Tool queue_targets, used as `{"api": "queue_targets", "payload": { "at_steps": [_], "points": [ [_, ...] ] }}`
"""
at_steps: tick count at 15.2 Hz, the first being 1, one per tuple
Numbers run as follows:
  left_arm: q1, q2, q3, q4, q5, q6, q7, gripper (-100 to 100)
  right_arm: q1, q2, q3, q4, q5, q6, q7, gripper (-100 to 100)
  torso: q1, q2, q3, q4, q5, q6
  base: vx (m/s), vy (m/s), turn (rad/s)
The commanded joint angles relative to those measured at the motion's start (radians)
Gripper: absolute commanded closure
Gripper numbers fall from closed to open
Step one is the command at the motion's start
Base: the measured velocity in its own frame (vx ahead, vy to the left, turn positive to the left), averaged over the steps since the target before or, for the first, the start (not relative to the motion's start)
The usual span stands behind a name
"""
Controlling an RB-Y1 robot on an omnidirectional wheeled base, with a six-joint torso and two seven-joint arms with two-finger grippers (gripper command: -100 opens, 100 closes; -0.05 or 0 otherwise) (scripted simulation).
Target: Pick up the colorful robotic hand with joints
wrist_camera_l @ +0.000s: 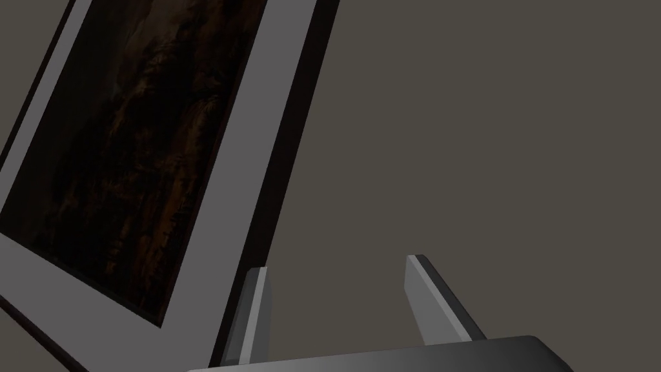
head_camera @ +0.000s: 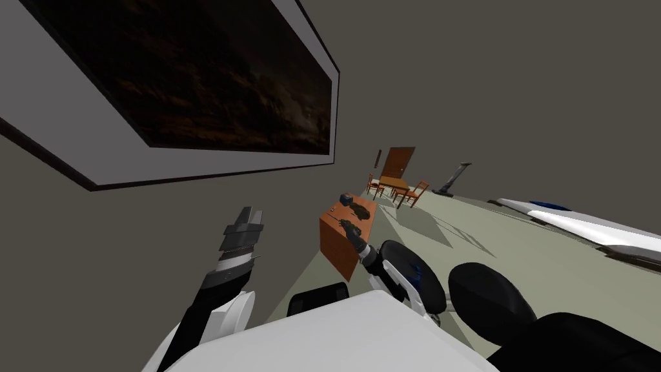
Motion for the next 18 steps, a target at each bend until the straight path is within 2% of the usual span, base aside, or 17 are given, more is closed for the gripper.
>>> {"api": "queue_targets", "payload": {
  "at_steps": [1, 3, 4, 6, 7, 10, 11, 13, 14, 17, 18],
  "points": [
    [0.0, 0.0, 0.0, 0.0, 0.0, 0.0, 0.0, 0, -0.015, -0.048, 0.032, 0.05, 0.009, -0.017, -0.015, -100, 0.0, 0.0, 0.0, 0.0, 0.0, 0.0, -0.02, -0.021, 0.123],
    [0.0, 0.0, 0.0, 0.0, 0.0, 0.0, 0.0, 0, -0.015, -0.048, 0.032, 0.077, 0.009, -0.017, -0.015, -100, 0.0, 0.0, 0.0, 0.0, 0.0, 0.0, -0.023, -0.024, 0.097],
    [0.0, 0.0, 0.0, 0.0, 0.0, 0.0, 0.0, 0, -0.025, -0.09, 0.061, 0.112, 0.017, -0.034, -0.028, -100, 0.0, 0.0, 0.0, 0.0, 0.0, 0.0, -0.024, -0.024, 0.121],
    [0.0, 0.0, 0.0, 0.0, 0.0, 0.0, 0.0, 0, -0.025, -0.09, 0.061, 0.14, 0.017, -0.034, -0.028, -100, 0.0, 0.0, 0.0, 0.0, 0.0, 0.0, -0.022, -0.025, 0.113],
    [0.0, 0.0, 0.0, 0.0, 0.0, 0.0, 0.0, 0, -0.036, -0.132, 0.091, 0.175, 0.026, -0.051, -0.042, -100, 0.0, 0.0, 0.0, 0.0, 0.0, 0.0, -0.024, -0.02, 0.145],
    [0.0, 0.0, 0.0, 0.0, 0.0, 0.0, 0.0, 0, -0.036, -0.132, 0.091, 0.204, 0.026, -0.051, -0.042, -100, 0.0, 0.0, 0.0, 0.0, 0.0, 0.0, -0.018, -0.021, 0.067],
    [0.0, 0.0, 0.0, 0.0, 0.0, 0.0, 0.0, 0, -0.048, -0.173, 0.122, 0.244, 0.034, -0.069, -0.055, -100, 0.0, 0.0, 0.0, 0.0, 0.0, 0.0, -0.014, -0.014, 0.127],
    [0.0, 0.0, 0.0, 0.0, 0.0, 0.0, 0.0, 0, -0.048, -0.173, 0.122, 0.27, 0.034, -0.069, -0.055, -100, 0.0, 0.0, 0.0, 0.0, 0.0, 0.0, -0.017, -0.019, 0.121],
    [0.0, 0.0, 0.0, 0.0, 0.0, 0.0, 0.0, 0, -0.059, -0.213, 0.153, 0.306, 0.043, -0.086, -0.07, -100, 0.0, 0.0, 0.0, 0.0, 0.0, 0.0, -0.025, -0.019, 0.131],
    [0.0, 0.0, 0.0, 0.0, 0.0, 0.0, 0.0, 0, -0.059, -0.213, 0.153, 0.337, 0.043, -0.086, -0.07, -100, 0.0, 0.0, 0.0, 0.0, 0.0, 0.0, -0.019, -0.02, 0.076],
    [0.0, 0.0, 0.0, 0.0, 0.0, 0.0, 0.0, 0, -0.072, -0.253, 0.185, 0.371, 0.052, -0.105, -0.084, -100, 0.001, 0.0, 0.0, 0.0, 0.0, 0.0, -0.016, -0.012, 0.137]
  ]
}}
